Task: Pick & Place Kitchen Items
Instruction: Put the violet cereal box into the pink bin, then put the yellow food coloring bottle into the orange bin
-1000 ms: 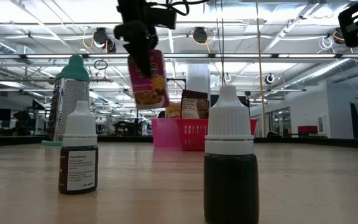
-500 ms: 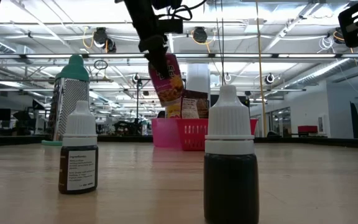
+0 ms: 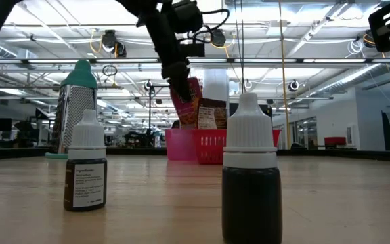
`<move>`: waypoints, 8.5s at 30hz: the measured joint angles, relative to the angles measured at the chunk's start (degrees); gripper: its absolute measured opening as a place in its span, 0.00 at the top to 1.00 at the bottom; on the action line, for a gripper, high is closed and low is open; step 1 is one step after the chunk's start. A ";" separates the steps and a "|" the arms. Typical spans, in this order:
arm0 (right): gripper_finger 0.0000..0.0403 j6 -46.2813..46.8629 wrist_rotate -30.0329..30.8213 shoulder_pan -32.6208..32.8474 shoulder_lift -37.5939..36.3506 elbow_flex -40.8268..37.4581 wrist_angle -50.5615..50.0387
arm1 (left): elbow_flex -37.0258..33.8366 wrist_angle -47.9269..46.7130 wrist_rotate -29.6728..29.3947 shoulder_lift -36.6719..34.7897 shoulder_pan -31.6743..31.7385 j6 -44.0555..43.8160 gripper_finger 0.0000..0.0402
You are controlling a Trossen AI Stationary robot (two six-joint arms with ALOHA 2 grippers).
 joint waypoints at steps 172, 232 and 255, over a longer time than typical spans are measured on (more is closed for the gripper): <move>0.69 -3.61 0.28 -0.02 0.00 0.00 -0.79 | -35.80 -36.76 -18.15 -14.23 -83.13 -150.24 0.32; 0.69 -4.03 2.99 -6.47 0.00 0.00 -0.70 | -35.67 12.35 -19.49 -27.85 -48.10 -67.59 0.74; 0.69 -6.71 -10.56 -25.38 6.48 0.04 15.47 | -35.67 35.52 -6.20 -26.96 -35.75 -43.81 0.71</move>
